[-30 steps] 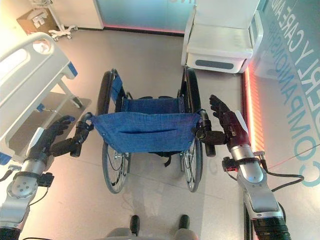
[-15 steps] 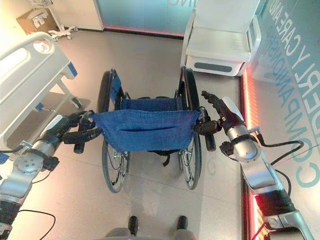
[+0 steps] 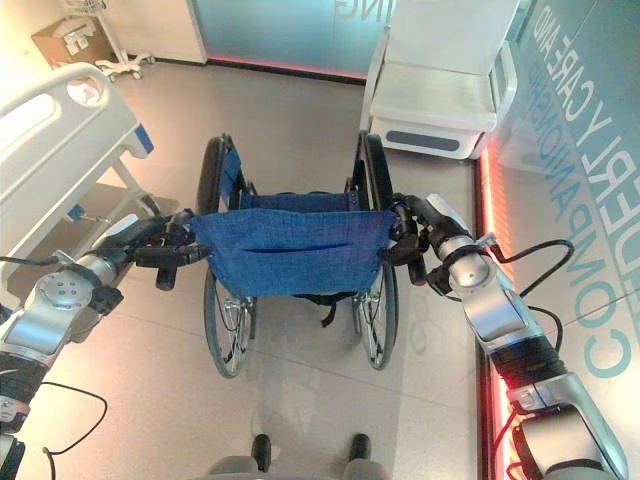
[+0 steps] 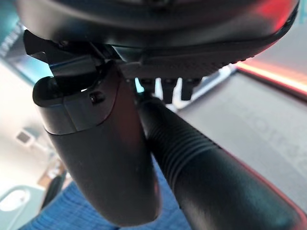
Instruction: Push the wheelchair next to the bed
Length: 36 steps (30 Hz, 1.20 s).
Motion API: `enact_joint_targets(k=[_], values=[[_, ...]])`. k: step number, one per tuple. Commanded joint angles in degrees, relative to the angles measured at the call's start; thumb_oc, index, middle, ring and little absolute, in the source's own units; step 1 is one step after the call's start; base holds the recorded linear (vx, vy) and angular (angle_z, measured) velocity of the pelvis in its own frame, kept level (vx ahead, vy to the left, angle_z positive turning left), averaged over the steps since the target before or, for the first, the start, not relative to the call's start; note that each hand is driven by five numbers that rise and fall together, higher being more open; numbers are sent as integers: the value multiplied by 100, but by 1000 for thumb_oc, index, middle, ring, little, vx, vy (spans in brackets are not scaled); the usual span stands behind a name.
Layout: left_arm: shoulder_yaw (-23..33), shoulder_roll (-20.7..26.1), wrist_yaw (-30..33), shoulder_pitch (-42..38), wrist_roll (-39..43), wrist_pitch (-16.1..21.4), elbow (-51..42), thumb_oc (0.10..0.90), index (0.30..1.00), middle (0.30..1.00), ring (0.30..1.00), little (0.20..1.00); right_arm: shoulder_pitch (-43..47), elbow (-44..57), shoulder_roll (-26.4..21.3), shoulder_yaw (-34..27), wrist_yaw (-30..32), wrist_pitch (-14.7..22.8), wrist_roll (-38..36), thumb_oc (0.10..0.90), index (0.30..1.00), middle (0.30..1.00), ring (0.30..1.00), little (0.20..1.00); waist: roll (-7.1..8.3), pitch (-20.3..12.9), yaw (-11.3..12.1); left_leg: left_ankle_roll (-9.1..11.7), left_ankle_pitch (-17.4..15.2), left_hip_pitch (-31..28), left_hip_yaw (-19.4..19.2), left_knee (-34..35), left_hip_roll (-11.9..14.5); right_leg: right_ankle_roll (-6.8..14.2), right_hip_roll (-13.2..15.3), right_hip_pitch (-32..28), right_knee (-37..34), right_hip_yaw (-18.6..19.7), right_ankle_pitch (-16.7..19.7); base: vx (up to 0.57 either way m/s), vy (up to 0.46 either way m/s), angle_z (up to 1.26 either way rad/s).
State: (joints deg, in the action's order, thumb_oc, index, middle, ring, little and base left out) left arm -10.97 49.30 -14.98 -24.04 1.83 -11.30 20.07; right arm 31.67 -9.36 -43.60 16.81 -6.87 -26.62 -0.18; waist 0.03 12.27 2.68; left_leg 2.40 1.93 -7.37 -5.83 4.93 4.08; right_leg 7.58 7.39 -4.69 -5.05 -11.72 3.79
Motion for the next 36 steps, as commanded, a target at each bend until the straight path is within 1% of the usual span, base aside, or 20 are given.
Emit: enact_joint_targets(k=[1, 3, 5, 7, 8, 11, 14, 16, 17, 18, 19, 21, 22, 23, 24, 27, 29, 31, 33, 36], values=[[-54, 787, -102, -39, -661, -460, 674, 800, 900, 900, 900, 900, -3, -573, -759, 74, 10, -517, 410, 800, 900, 900, 900, 900, 72, -126, -12, -209, -343, 497, 32, -513, -210, -224, -190, 150, 801, -174, -668, 0, 0, 0], [-201, 857, -417, -156, -928, -608, 821, 800, 900, 900, 900, 900, 127, -676, -813, 170, -291, -666, 377, 800, 900, 900, 900, 900, 82, -98, -16, -215, -358, 528, 23, -563, -216, -237, -188, 159, 814, -177, -673, 0, 0, 0], [-272, 910, -635, -210, -1086, -710, 857, 800, 900, 900, 900, 900, 182, -697, -847, 241, -423, -754, 380, 800, 900, 900, 900, 900, 85, -88, -20, -215, -358, 536, 17, -574, -215, -238, -187, 167, 821, -178, -668, 0, 0, 0], [-370, 996, -893, -267, -1247, -790, 908, 800, 900, 900, 900, 900, 239, -734, -903, 322, -613, -772, 465, 800, 900, 900, 900, 900, 85, -73, -27, -217, -362, 548, 3, -596, -215, -240, -187, 178, 835, -177, -668, 0, 0, 0], [-479, 1093, -1131, -360, -1345, -855, 1004, 800, 900, 900, 900, 900, 355, -803, -980, 462, -918, -825, 642, 800, 900, 900, 900, 900, 84, -67, -39, -224, -362, 544, -8, -603, -221, -242, -192, 184, 842, -174, -661, 0, 0, 0], [-654, 1163, -1420, -553, -1440, -1006, 1116, 800, 900, 900, 900, 900, 517, -905, -1055, 651, -1216, -938, 766, 800, 900, 900, 900, 900, 91, -76, -43, -229, -360, 534, -17, -596, -229, -246, -196, 168, 821, -175, -653, 0, 0, 0], [-860, 1191, -1737, -770, -1698, -1191, 1265, 800, 900, 900, 900, 900, 698, -1121, -1057, 836, -1281, -1210, 742, 800, 900, 900, 900, 900, 95, -83, -39, -231, -366, 525, -13, -603, -236, -252, -197, 148, 812, -180, -654, 0, 0, 0], [-1021, 1187, -1890, -929, -1725, -1273, 1359, 800, 900, 900, 900, 900, 810, -1311, -1010, 932, -1207, -1484, 701, 800, 900, 900, 900, 900, 90, -89, -39, -232, -371, 521, -12, -614, -236, -259, -195, 138, 817, -179, -659, 0, 0, 0], [-1126, 1152, -1946, -1078, -1695, -1291, 1459, 800, 900, 900, 900, 900, 922, -1429, -969, 1003, -1154, -1682, 564, 800, 900, 900, 900, 900, 95, -93, -34, -234, -374, 519, -14, -614, -236, -262, -195, 135, 819, -184, -664, 0, 0, 0], [-1239, 1103, -1948, -1239, -1620, -1323, 1555, 800, 900, 900, 900, 900, 1009, -1608, -910, 1033, -912, -1969, 372, 800, 900, 900, 900, 900, 97, -96, -32, -242, -387, 514, -10, -620, -242, -272, -202, 121, 814, -178, -675, 0, 0, 0], [-1265, 1090, -1935, -1268, -1609, -1323, 1579, 800, 900, 900, 900, 900, 1031, -1657, -900, 1041, -858, -1993, 337, 800, 900, 900, 900, 900, 99, -95, -32, -243, -391, 510, -10, -621, -243, -273, -204, 120, 816, -176, -678, 0, 0, 0], [-1407, 1007, -1921, -1453, -1604, -1340, 1689, 800, 900, 900, 900, 900, 1179, -1914, -799, 1077, -526, -2363, 159, 800, 900, 900, 900, 900, 108, -96, -30, -242, -405, 502, -8, -626, -245, -282, -212, 107, 808, -162, -685, 0, 0, 0], [-1430, 993, -1933, -1485, -1607, -1338, 1717, 800, 900, 900, 900, 900, 1199, -1983, -768, 1081, -447, -2401, 149, 800, 900, 900, 900, 900, 110, -96, -30, -242, -411, 501, -5, -636, -247, -285, -213, 102, 807, -158, -685, 0, 0, 0], [-1482, 928, -1915, -1521, -1604, -1391, 1748, 800, 900, 900, 900, 900, 1243, -2085, -705, 1089, -353, -2605, 83, 800, 900, 900, 900, 900, 110, -101, -32, -240, -420, 503, -9, -646, -244, -289, -220, 103, 808, -149, -687, 0, 0, 0], [-1483, 907, -1912, -1544, -1611, -1401, 1786, 800, 900, 900, 900, 900, 1265, -2118, -685, 1077, -351, -2700, 21, 800, 900, 900, 900, 900, 107, -86, -39, -237, -421, 502, -15, -651, -240, -292, -220, 105, 809, -141, -688, 0, 0, 0], [-1522, 870, -1871, -1576, -1554, -1451, 1819, 800, 900, 900, 900, 900, 1271, -2179, -566, 1091, -339, -2920, -77, 800, 900, 900, 900, 900, 98, -57, -46, -235, -423, 508, -13, -659, -249, -301, -230, 111, 810, -117, -688, 0, 0, 0], [-1483, 783, -1816, -1524, -1503, -1476, 1826, 800, 900, 900, 900, 900, 1175, -2277, -401, 1066, -469, -3105, -68, 800, 900, 900, 900, 900, 81, -24, -52, -236, -421, 517, -24, -664, -256, -315, -237, 119, 811, -105, -693, -13, 16, 0], [-1469, 768, -1787, -1481, -1478, -1477, 1794, 800, 900, 900, 900, 900, 1085, -2361, -330, 1046, -326, -3170, -189, 800, 900, 900, 900, 900, 70, -16, -50, -236, -418, 517, -26, -659, -260, -321, -243, 120, 805, -96, -693, -12, 19, -1], [-1433, 710, -1743, -1389, -1441, -1445, 1785, 800, 900, 900, 900, 900, 940, -2578, -219, 955, -111, -3144, -334, 800, 900, 900, 900, 900, 63, -15, -44, -235, -413, 520, -23, -649, -267, -321, -250, 119, 793, -93, -689, -6, 16, -1], [-1406, 679, -1678, -1330, -1405, -1454, 1750, 800, 900, 900, 900, 900, 831, -2848, -144, 866, -242, -3194, -302, 800, 900, 900, 900, 900, 48, 6, -33, -232, -404, 546, -38, -655, -259, -319, -242, 136, 797, -99, -688, -9, 10, 0]])
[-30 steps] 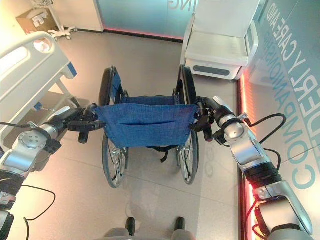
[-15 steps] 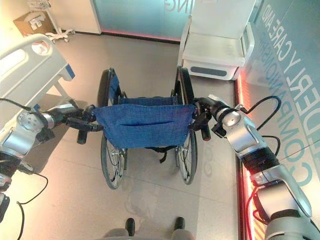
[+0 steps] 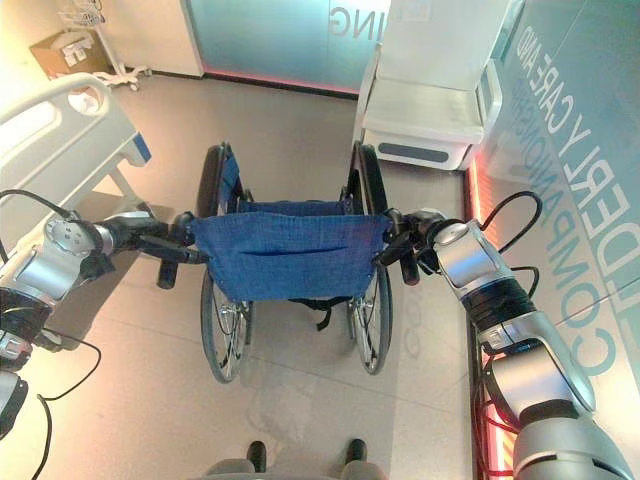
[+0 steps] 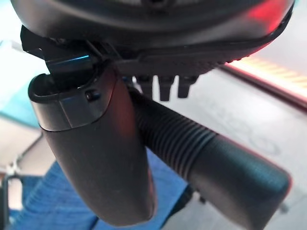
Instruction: Push the wheelchair next to the bed
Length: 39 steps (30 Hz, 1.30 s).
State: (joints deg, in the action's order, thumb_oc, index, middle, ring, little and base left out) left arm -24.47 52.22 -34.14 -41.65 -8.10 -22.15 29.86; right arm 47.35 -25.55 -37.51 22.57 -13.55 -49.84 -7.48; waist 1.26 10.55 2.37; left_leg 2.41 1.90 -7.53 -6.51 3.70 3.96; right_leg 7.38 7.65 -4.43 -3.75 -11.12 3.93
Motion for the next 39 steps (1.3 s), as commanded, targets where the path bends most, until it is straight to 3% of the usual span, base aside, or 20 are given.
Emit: enact_joint_targets(k=[1, 4, 6, 12, 20, 26, 27, 29, 39], values=[[-55, 387, 238, 431, -412, -369, 771, 800, 900, 900, 900, 900, -736, -1232, -753, 289, 415, -871, 439, 800, 900, 900, 900, 900, -75, 178, -1, -232, -401, 562, 29, -532, -248, -299, -267, 110, 668, -158, -702, 0, 0, 0], [-29, 346, 313, 492, -359, -337, 750, 800, 900, 900, 900, 900, -788, -1701, -636, 254, -232, -826, 616, 800, 900, 900, 900, 900, -84, 196, 37, -230, -392, 577, 30, -535, -255, -307, -263, 113, 665, -175, -702, 0, 0, 0], [20, 284, 383, 536, -397, -342, 693, 800, 900, 900, 900, 900, -825, -2039, -594, 318, -741, -461, 519, 800, 900, 900, 900, 900, -79, 199, 76, -223, -377, 575, 32, -529, -254, -302, -251, 103, 659, -206, -694, 0, 0, 0], [16, 158, 366, 545, -576, -252, 698, 800, 900, 900, 900, 900, -685, -2434, -483, 436, -1215, 275, 327, 800, 900, 900, 900, 900, -51, 170, 157, -215, -355, 586, 70, -549, -269, -311, -239, 76, 660, -262, -693, 0, 0, 0], [-150, -49, 32, 597, -974, -310, 739, 800, 900, 900, 900, 900, -559, -2291, -489, 559, -1686, 522, 414, 800, 900, 900, 900, 900, -48, 121, 171, -205, -347, 557, 105, -551, -286, -316, -227, 35, 667, -307, -704, 0, 0, 0], [-338, -314, -641, 603, -1487, -799, 944, 800, 900, 900, 900, 900, -454, -2293, -398, 639, -1482, 573, 459, 800, 900, 900, 900, 900, -68, 106, 167, -201, -345, 524, 116, -551, -282, -324, -227, -3, 664, -311, -707, 0, 0, 0], [-342, -408, -701, 594, -1553, -893, 1033, 723, 785, 785, 785, 785, -429, -2291, -371, 651, -1440, 538, 527, 800, 900, 900, 900, 900, -68, 98, 160, -205, -352, 513, 120, -552, -285, -326, -226, -11, 663, -304, -712, 0, 0, 0], [-406, -517, -893, 556, -1672, -1016, 1134, 800, 900, 900, 900, 900, -380, -2300, -337, 668, -1414, 502, 553, 800, 900, 900, 900, 900, -73, 99, 151, -204, -359, 506, 118, -559, -282, -329, -222, -21, 663, -296, -717, 0, 0, 0], [-635, -982, -1037, 240, -1558, -1171, 1474, 800, 900, 900, 900, 900, -142, -2388, -99, 800, -1086, 375, 400, 800, 900, 900, 900, 900, -83, 98, 100, -197, -381, 461, 117, -556, -268, -338, -215, -44, 663, -254, -725, 0, 0, 0]])
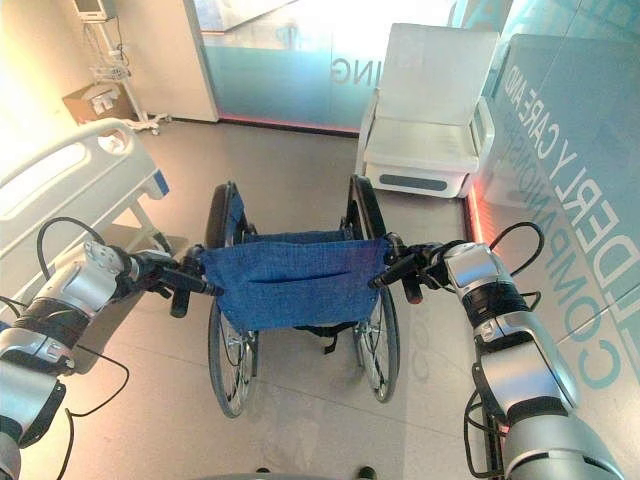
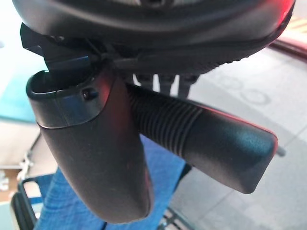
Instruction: Push the wheelchair next to the bed
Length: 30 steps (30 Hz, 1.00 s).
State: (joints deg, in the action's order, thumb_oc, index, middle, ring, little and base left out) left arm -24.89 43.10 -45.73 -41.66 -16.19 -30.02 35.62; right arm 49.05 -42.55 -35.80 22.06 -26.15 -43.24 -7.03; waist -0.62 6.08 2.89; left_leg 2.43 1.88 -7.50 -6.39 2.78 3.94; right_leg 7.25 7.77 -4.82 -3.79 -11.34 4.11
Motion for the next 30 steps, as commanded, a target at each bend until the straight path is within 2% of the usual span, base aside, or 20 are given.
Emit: enact_joint_targets(k=[1, 3, 11, 18, 19, 20, 21, 22, 23, 24, 30], values=[[-630, -148, 188, 185, -747, -390, 917, 800, 900, 900, 900, 900, -284, -681, -221, 857, 277, -288, 257, 800, 900, 900, 900, 900, 107, 542, 39, -199, -382, 456, 105, -469, -262, -331, -229, -11, 663, -221, -746, 0, 0, 0], [-669, -214, 277, 133, -722, -354, 937, 800, 900, 900, 900, 900, -245, -660, -180, 857, 391, -291, 151, 800, 900, 900, 900, 900, 106, 547, 26, -199, -385, 457, 108, -478, -260, -336, -229, -6, 671, -205, -747, 0, 0, 0], [-733, -448, 1313, 60, -487, -153, 981, 800, 900, 900, 900, 900, -212, -527, -23, 901, 536, -244, 196, 800, 900, 900, 900, 900, 125, 572, -25, -199, -403, 438, 96, -480, -256, -350, -251, -13, 655, -150, -746, 0, 0, 0], [-819, -630, 1416, 150, -528, -146, 991, 800, 900, 900, 900, 900, -254, -396, 67, 980, 555, -194, 393, 800, 900, 900, 900, 900, 124, 586, -43, -211, -403, 429, 90, -464, -261, -366, -267, -10, 660, -135, -754, 0, 0, 0], [-832, -670, 1447, 155, -503, -156, 991, 800, 900, 900, 900, 900, -251, -385, 93, 989, 654, -143, 315, 675, 712, 712, 712, 712, 122, 591, -45, -213, -401, 426, 90, -463, -261, -371, -269, -11, 662, -134, -754, 0, 0, 0], [-837, -702, 1467, 158, -493, -163, 988, 800, 900, 900, 900, 900, -248, -367, 118, 997, 781, -116, 210, 508, 462, 462, 462, 462, 121, 596, -46, -213, -401, 417, 93, -459, -259, -373, -270, -15, 665, -132, -755, 0, 0, 0], [-840, -721, 1475, 157, -484, -153, 996, 800, 900, 900, 900, 900, -241, -353, 134, 1002, 843, -97, 178, 400, 300, 300, 300, 300, 122, 596, -47, -213, -404, 414, 95, -459, -258, -373, -271, -16, 668, -130, -758, 0, 0, 0], [-850, -790, 1582, 173, -391, -106, 1011, 681, 721, 721, 721, 721, -222, -287, 178, 997, 972, 33, 179, 400, 300, 300, 300, 300, 123, 594, -51, -212, -409, 412, 94, -462, -256, -373, -273, -17, 670, -125, -763, 0, 0, 0], [-851, -813, 1645, 182, -328, -66, 1011, 681, 721, 721, 721, 721, -221, -265, 189, 999, 1021, 127, 175, 400, 300, 300, 300, 300, 121, 593, -52, -211, -409, 411, 92, -462, -255, -373, -273, -18, 671, -126, -764, 0, 0, 0], [-851, -867, 1729, 195, -241, -1, 1008, 400, 300, 300, 300, 300, -210, -212, 215, 1017, 1146, 291, 118, 400, 300, 300, 300, 300, 120, 584, -50, -211, -409, 406, 95, -453, -257, -374, -276, -21, 666, -126, -765, 0, 0, 0], [-739, -941, 2602, 364, 269, 293, 773, 400, 300, 300, 300, 300, -390, 269, 267, 982, 1603, 487, 4, 400, 300, 300, 300, 300, 104, 607, -69, -201, -394, 424, 102, -437, -254, -378, -272, 5, 675, -117, -764, 0, 0, 0]])
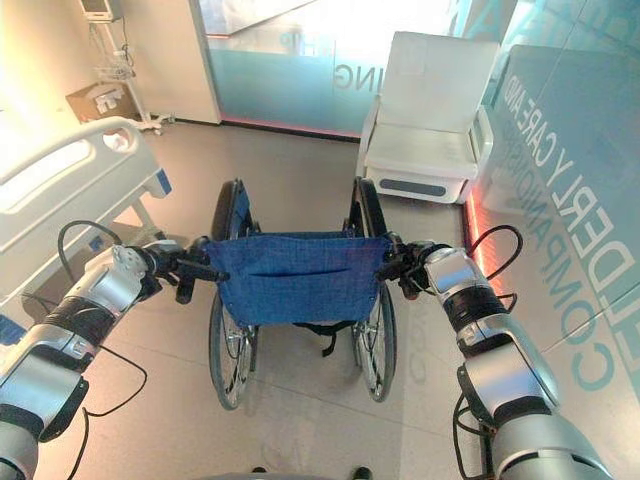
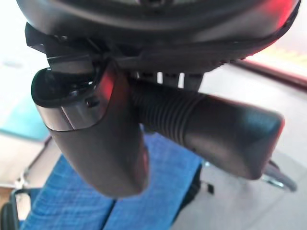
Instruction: Push the wheelchair next to the bed
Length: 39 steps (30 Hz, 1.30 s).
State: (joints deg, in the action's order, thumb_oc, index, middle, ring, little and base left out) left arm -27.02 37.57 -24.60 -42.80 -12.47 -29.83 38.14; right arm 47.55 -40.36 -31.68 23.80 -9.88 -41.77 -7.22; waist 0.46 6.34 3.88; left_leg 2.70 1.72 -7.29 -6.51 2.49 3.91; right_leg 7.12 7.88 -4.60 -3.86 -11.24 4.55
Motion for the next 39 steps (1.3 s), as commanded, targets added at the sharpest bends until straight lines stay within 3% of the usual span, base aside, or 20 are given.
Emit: enact_joint_targets(k=[1, 4, 16, 21, 28, 32, 39], values=[[-476, -381, 700, 538, -41, 331, 450, 400, 300, 300, 300, 300, -320, 155, -166, 774, 64, 377, -83, 400, 300, 300, 300, 300, -3, 591, -173, -232, -375, 408, 116, -408, -255, -367, -282, -13, 685, -126, -807, 0, 0, 0], [-351, -357, 1275, 689, 126, 543, 292, 400, 300, 300, 300, 300, -506, 345, -165, 681, 201, 559, 68, 400, 300, 300, 300, 300, -5, 611, -174, -232, -372, 439, 121, -415, -261, -364, -275, 26, 712, -124, -805, 0, 0, 0], [-79, -387, 2393, 1062, 443, 1259, 26, 400, 300, 300, 300, 300, -879, 567, -237, 549, 241, 910, 437, 400, 300, 300, 300, 300, 6, 599, -169, -238, -377, 430, 104, -383, -269, -358, -272, 58, 757, -176, -816, 0, 0, 0], [81, -469, 2850, 1163, 714, 1688, 52, 400, 300, 300, 300, 300, -1018, 761, -194, 528, 294, 841, 456, 400, 300, 300, 300, 300, 20, 560, -196, -233, -396, 389, 87, -377, -267, -355, -278, 44, 770, -160, -831, 21, 7, 0], [243, -537, 3130, 1301, 936, 2040, -34, 400, 300, 300, 300, 300, -1249, 852, -23, 467, 303, 1047, 270, 400, 300, 300, 300, 300, -2, 490, -221, -231, -413, 334, 66, -375, -248, -359, -290, 38, 869, -158, -901, 32, 4, 0], [280, -519, 3034, 1334, 981, 2074, -80, 400, 300, 300, 300, 300, -1342, 914, 10, 430, 420, 1086, 343, 400, 300, 300, 300, 300, -21, 485, -229, -233, -418, 338, 63, -423, -232, -365, -275, 57, 980, -181, -946, 36, 4, -1], [137, -409, 2784, 1078, 958, 1887, -78, 400, 300, 300, 300, 300, -1051, 947, -50, 552, 394, 843, 404, 400, 300, 300, 300, 300, -46, 560, -261, -214, -500, 404, 100, -730, -127, -488, -321, 128, 1243, -209, -1096, 27, -69, 1]])
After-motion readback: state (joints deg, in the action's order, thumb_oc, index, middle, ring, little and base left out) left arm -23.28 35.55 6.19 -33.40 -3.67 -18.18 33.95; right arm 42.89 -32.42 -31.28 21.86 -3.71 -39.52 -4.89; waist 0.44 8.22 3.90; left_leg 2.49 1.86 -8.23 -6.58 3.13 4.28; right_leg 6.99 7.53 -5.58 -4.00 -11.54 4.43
